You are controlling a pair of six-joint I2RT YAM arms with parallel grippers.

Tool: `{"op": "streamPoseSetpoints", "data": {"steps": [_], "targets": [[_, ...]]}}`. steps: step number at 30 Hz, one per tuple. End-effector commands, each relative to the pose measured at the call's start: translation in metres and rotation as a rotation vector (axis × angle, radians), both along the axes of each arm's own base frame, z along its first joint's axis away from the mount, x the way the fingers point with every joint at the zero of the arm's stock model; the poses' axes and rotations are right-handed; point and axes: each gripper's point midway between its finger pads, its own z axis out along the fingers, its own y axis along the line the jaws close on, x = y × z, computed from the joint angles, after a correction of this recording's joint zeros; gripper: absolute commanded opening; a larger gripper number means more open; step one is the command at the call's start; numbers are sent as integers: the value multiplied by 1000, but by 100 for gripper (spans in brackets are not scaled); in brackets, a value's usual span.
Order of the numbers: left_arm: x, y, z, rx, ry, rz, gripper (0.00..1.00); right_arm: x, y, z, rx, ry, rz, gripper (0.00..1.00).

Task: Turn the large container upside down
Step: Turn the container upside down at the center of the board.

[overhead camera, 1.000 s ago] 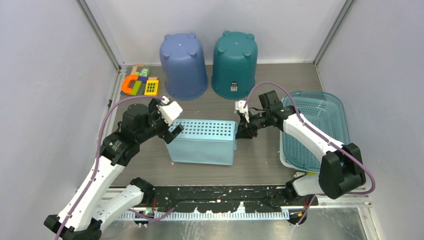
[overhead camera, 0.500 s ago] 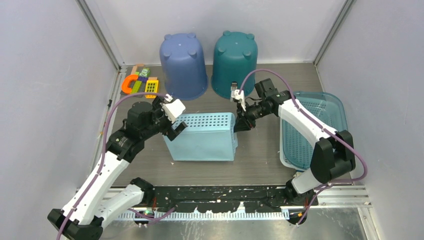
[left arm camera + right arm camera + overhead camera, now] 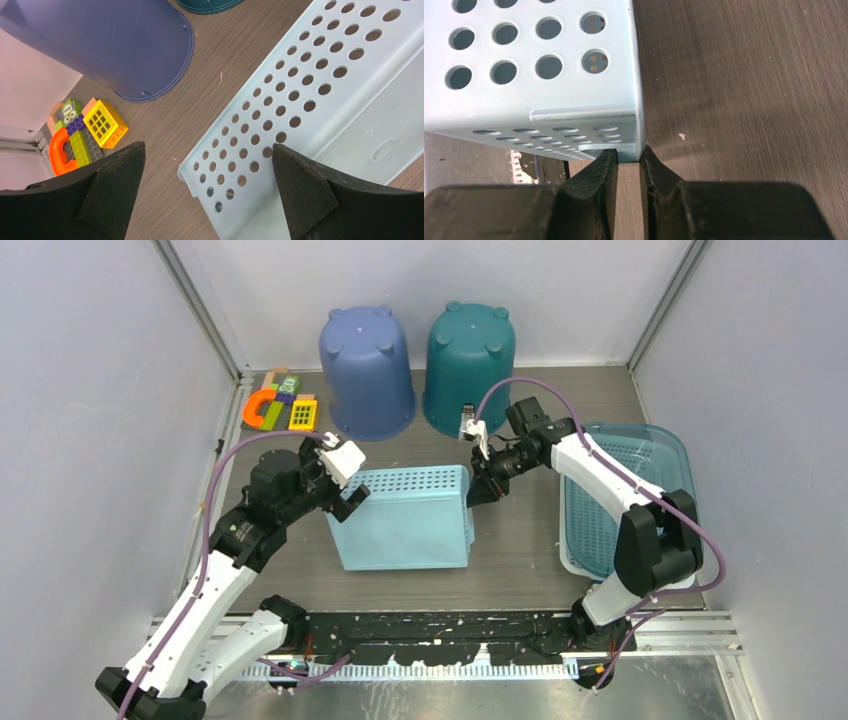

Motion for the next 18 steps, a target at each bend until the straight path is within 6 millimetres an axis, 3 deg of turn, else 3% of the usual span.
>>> {"op": "streamPoseSetpoints", "data": {"steps": [1,18], "targets": [[3,2,0,-14,-3,25,100,-2,2,9,40,-7,1,1],[14,7,-2,-30,-9,88,99,2,4,-12,34,42,-19,1]]}}
